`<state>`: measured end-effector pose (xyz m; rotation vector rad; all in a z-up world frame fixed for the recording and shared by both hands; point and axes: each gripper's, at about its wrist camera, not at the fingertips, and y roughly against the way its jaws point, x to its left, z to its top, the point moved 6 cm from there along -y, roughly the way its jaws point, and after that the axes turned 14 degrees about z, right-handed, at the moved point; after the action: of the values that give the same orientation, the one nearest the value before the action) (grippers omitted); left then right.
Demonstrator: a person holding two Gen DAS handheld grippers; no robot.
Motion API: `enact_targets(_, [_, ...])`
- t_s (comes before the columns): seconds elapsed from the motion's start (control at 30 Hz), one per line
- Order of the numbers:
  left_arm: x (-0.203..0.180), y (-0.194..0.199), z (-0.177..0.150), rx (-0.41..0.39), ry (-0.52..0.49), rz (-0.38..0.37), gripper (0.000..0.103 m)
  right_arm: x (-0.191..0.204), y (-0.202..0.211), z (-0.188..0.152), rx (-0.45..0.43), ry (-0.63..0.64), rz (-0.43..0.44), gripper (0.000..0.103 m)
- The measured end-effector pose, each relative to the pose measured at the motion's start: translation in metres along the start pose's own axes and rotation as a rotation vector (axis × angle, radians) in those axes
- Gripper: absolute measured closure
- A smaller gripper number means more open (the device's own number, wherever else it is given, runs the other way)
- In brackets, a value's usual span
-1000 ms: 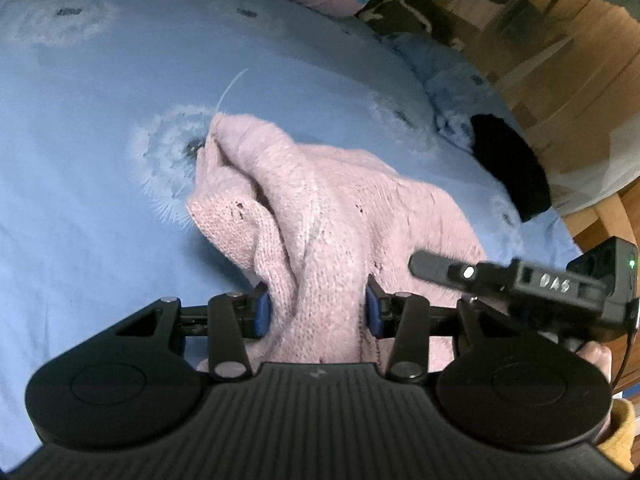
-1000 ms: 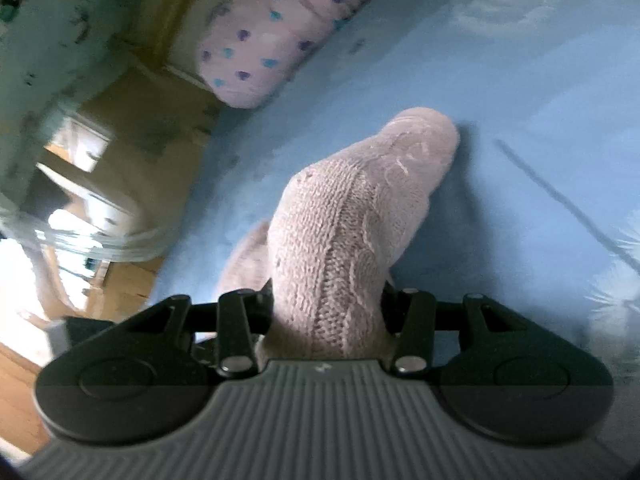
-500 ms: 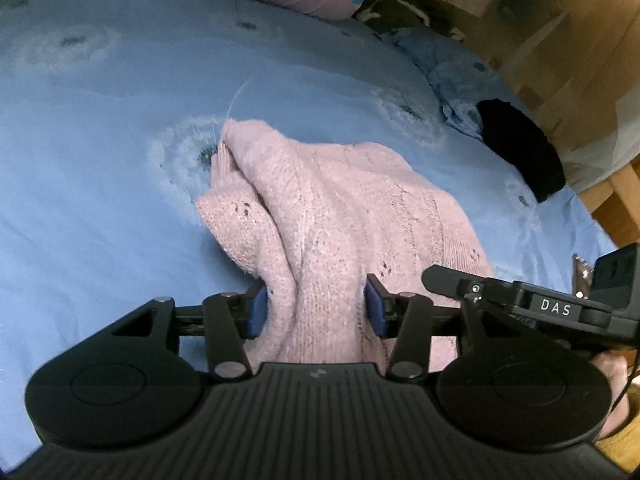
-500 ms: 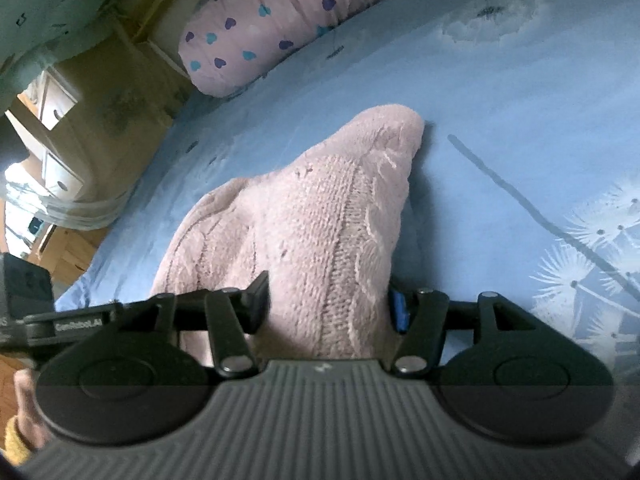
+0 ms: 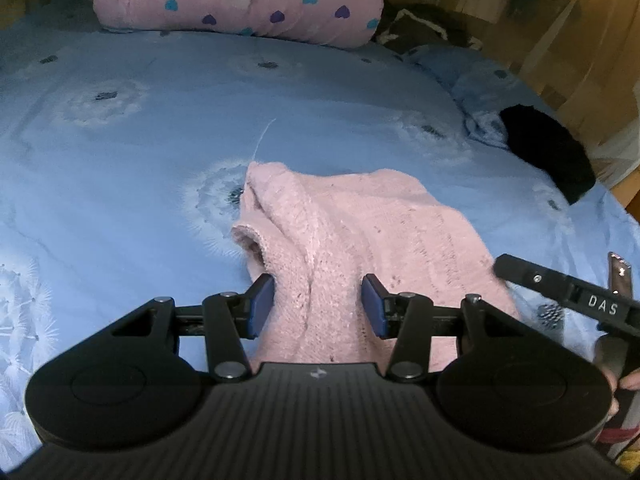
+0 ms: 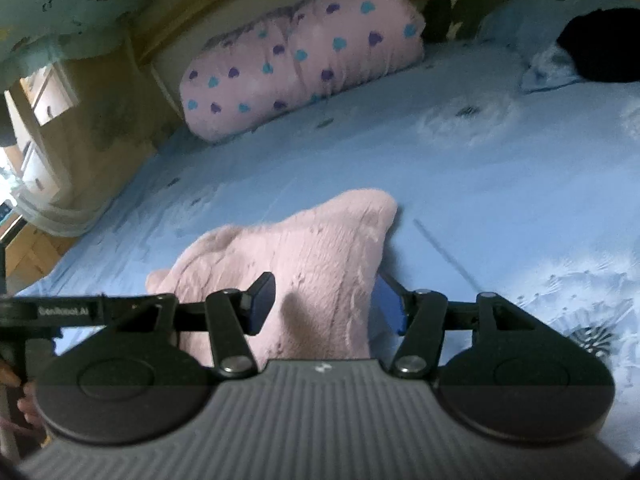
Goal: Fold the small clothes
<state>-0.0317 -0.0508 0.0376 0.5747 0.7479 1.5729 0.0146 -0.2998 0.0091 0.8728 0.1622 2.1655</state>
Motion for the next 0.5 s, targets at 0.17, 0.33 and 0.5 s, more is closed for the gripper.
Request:
enact_targets(0.17, [0.003, -0.016, -0.009, 0.014, -0.037, 0.055, 0.049, -0.002, -0.003, -0.006, 0.033, 0.005, 0.011, 0.082])
enact_targets(0.33, [0.008, -0.032, -0.011, 0.021, -0.037, 0.067, 0.049, 0.002, -0.011, -0.015, 0.079, 0.041, -0.014, 0.083])
enact_targets(0.5, [0.009, -0.043, -0.011, 0.024, -0.033, 0.074, 0.048, 0.003, -0.021, -0.026, 0.099, 0.088, -0.049, 0.083])
